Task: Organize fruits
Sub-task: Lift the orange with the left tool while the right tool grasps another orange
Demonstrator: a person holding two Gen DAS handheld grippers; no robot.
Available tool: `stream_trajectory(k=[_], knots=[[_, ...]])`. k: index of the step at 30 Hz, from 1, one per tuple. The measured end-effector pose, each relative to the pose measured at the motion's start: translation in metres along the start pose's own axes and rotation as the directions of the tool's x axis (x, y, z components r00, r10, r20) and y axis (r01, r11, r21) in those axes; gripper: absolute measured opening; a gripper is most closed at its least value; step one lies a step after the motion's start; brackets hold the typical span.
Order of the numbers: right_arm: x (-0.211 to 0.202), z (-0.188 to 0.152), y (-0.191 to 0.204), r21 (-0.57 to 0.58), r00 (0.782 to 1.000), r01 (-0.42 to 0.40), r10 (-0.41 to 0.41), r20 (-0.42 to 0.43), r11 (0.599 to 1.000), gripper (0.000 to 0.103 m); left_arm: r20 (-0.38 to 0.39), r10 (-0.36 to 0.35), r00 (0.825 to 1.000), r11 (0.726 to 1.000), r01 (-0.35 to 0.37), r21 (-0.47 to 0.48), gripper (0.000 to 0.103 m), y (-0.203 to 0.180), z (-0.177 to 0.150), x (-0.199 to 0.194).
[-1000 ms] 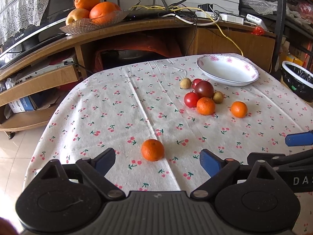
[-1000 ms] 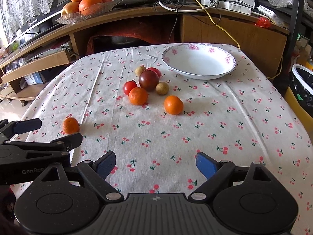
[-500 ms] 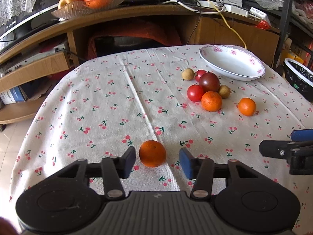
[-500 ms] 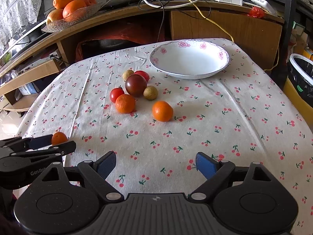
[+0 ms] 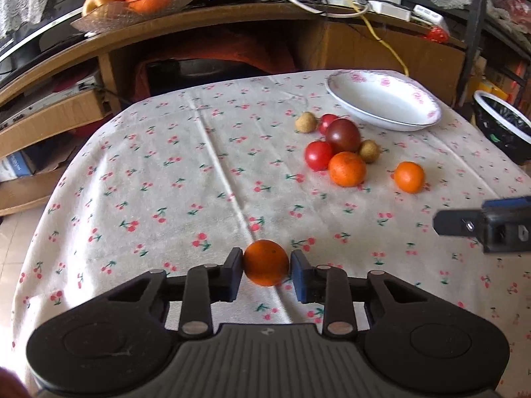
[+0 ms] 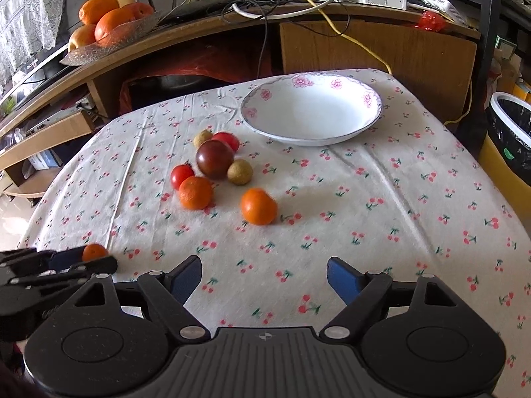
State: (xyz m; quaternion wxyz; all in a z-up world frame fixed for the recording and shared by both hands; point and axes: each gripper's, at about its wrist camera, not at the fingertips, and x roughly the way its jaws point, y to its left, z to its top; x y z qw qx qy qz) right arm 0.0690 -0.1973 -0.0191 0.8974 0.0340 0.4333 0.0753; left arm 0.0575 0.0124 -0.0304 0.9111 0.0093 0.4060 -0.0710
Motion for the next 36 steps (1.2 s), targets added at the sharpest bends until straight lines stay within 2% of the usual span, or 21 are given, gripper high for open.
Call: stream_trajectory(k=[7,14,17,19,25,30,33,36], knots=[[0.014,0.020,-0.007,-0.033,1.000,-0.025,0.025,0.007,0.999,0.072,-0.010,-0.080,0.997,0.996,0.080,0.027,0.037,-0.016,0.012,0.001],[0.034,0.033,-0.006,-0.088,0.998,-0.051,0.048,-0.026,0.995,0.066,-0.031,-0.123,0.992,0.989,0.125,0.076,0.037,-0.030,0.031,0.008],[0.042,0.035,-0.007,-0.112,0.997,-0.058,0.053,-0.051,0.992,0.059,-0.053,-0.133,0.990,0.986,0.137,0.092,0.037,-0.034,0.034,0.013],[0.047,0.037,-0.008,-0.114,0.996,-0.065,0.057,-0.072,0.991,0.048,-0.065,-0.133,0.989,0.985,0.139,0.102,0.037,-0.037,0.033,0.017],[0.052,0.043,-0.007,-0.122,0.993,-0.088,0.077,-0.093,0.989,0.032,-0.103,-0.130,0.986,0.983,0.142,0.113,0.037,-0.039,0.033,0.029],[0.055,0.044,-0.006,-0.137,0.992,-0.091,0.077,-0.100,0.986,0.032,-0.110,-0.140,0.984,0.981,0.153,0.120,0.038,-0.037,0.034,0.031],[0.056,0.045,-0.004,-0.145,0.991,-0.094,0.079,-0.104,0.985,0.037,-0.128,-0.132,0.983,0.979,0.149,0.135,0.038,-0.035,0.032,0.034],[0.056,0.045,-0.002,-0.148,0.992,-0.090,0.075,-0.104,0.985,0.035,-0.136,-0.130,0.982,0.976,0.150,0.155,0.038,-0.038,0.032,0.034]])
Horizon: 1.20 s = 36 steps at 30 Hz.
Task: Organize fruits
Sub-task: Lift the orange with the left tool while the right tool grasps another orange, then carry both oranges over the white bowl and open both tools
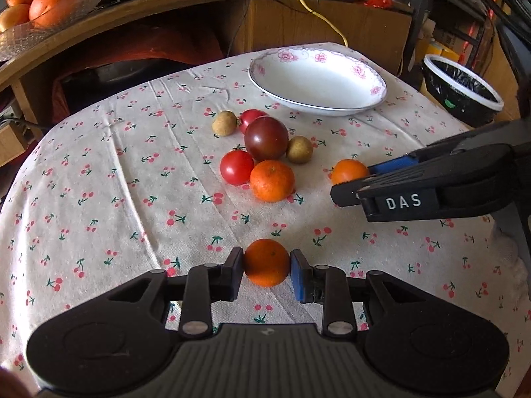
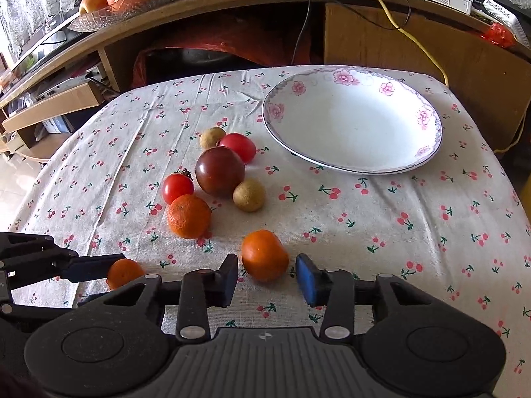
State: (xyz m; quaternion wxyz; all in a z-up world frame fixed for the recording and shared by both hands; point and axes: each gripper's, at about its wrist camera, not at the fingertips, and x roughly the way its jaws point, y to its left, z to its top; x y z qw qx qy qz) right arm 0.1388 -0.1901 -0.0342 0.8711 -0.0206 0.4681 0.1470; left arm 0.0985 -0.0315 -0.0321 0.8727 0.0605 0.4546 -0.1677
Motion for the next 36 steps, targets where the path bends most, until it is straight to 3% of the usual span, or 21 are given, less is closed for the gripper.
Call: stream_trajectory(k=[4,14,36], knots=[[-0.003,-0.002,-0.002,0.010,1.000,-0.006,0.006,-0.003,1.000,0.025,-0.012,-0.006,1.000,1.000,0.006,-0.019,0.038,0.003,0.001,0.000],[-0.009,-0.004,-0.001,0.029,0.999,-0.035,0.036,-0.008,0.999,0.023,-0.025,0.004,1.000,1.000,-0.004,-0.010,0.037,0.000,0.003,-0.002],[-0.024,0.029,-0.032,0.085,0.997,-0.031,0.025,0.068,0.996,0.023,0.111,-0.026,0.993,1.000,0.025,0.006,0.037,-0.009,0.076,0.019]])
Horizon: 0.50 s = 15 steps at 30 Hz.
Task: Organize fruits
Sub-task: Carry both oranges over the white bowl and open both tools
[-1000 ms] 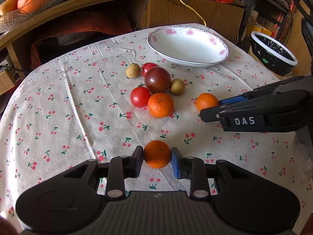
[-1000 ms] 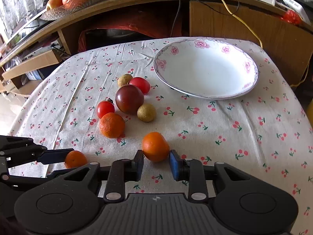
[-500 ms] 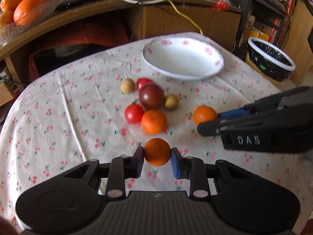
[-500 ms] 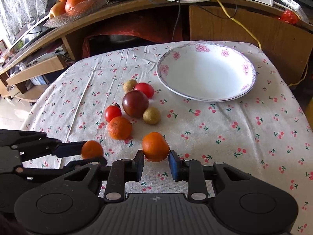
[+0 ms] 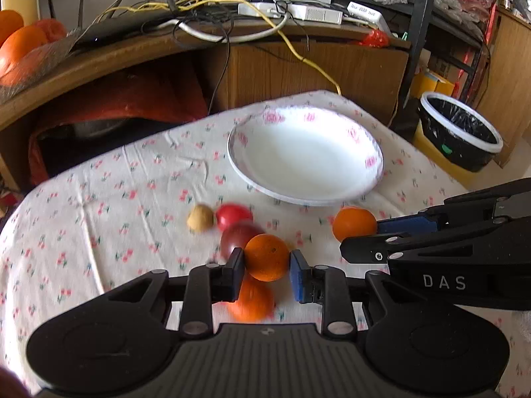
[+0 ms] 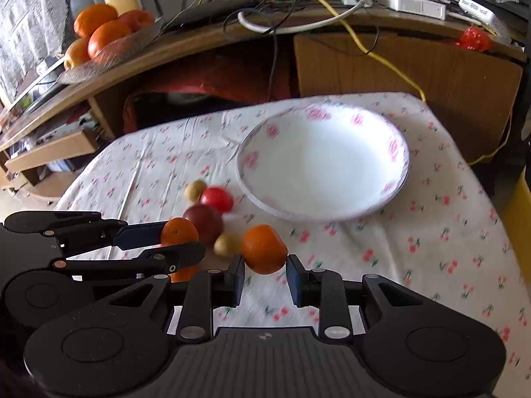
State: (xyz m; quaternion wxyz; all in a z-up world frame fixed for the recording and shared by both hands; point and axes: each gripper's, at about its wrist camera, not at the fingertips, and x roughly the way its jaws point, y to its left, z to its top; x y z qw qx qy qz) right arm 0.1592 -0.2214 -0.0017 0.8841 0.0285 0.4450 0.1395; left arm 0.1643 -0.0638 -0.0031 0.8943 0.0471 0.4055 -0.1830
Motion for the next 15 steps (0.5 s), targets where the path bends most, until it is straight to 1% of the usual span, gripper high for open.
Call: stream_trajectory(k=[7,15], knots=[[0.011,0.018,-0.018,0.019,0.999,0.021,-0.021,0.028,1.000,0.023,0.019,0.008,1.000,1.000,-0.008,0.022,0.037,-0.002,0.027,0.022],[0.024,0.031,-0.039,0.043,0.998,0.045,-0.046,0.034,0.998,0.024,0.020,0.007,1.000,0.999,-0.008,0.053,0.037,-0.010,0.044,0.048]])
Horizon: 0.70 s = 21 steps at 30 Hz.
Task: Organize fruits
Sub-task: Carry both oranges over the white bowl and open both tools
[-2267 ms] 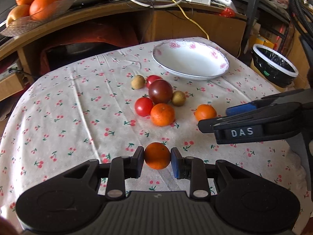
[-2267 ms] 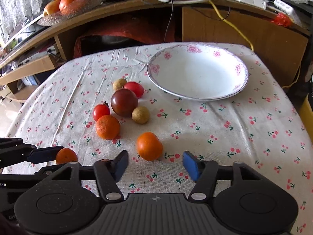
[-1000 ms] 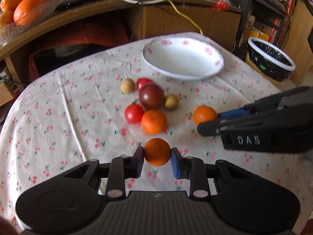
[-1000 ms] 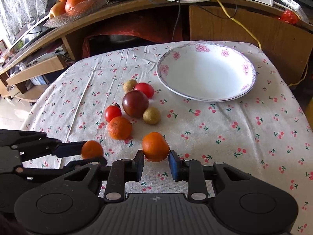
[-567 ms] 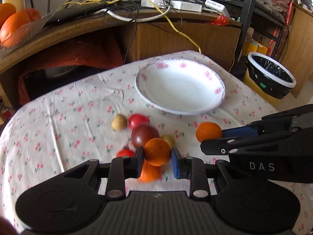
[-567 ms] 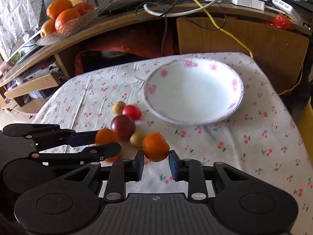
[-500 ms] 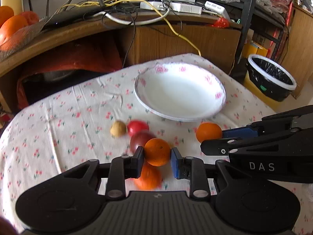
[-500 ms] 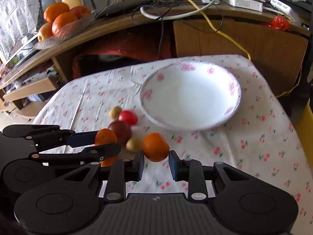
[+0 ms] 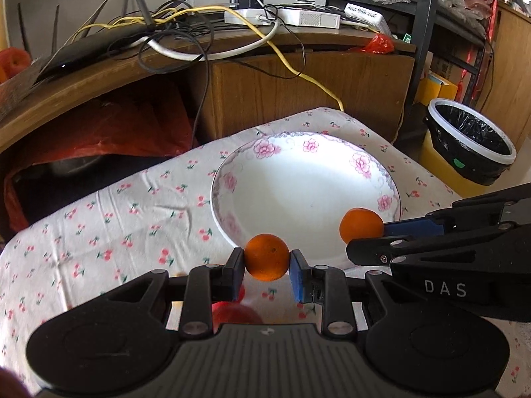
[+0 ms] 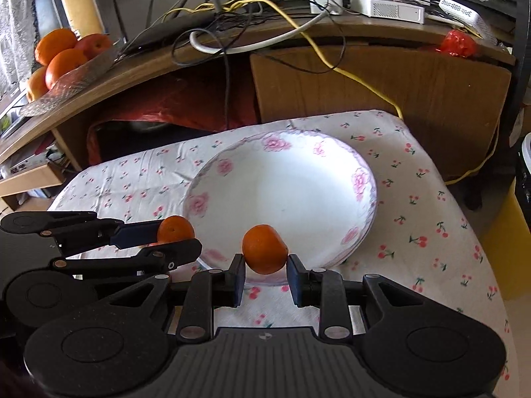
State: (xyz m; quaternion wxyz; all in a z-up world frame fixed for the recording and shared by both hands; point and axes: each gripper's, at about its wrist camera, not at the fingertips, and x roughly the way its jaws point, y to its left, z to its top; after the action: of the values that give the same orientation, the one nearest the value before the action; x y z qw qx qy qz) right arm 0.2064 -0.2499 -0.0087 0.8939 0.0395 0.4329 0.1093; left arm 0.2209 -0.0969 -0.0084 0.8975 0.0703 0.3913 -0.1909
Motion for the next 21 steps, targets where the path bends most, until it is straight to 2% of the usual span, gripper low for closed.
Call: stream_trajectory(k=[12,21], knots=[[0.010,0.005,-0.005,-0.022,1.000,0.018,-0.018,-0.001,1.000,0.026,0.005,0.030,1.000,0.998,-0.031,0.053,0.037,-0.006,0.005,0.014],[0.010,0.005,-0.005,-0.029,1.000,0.024,-0.024,0.011,0.999,0.026,0.002,0.034,0.999,0.998,-0.034,0.044,0.040,-0.005,0.008,0.015]])
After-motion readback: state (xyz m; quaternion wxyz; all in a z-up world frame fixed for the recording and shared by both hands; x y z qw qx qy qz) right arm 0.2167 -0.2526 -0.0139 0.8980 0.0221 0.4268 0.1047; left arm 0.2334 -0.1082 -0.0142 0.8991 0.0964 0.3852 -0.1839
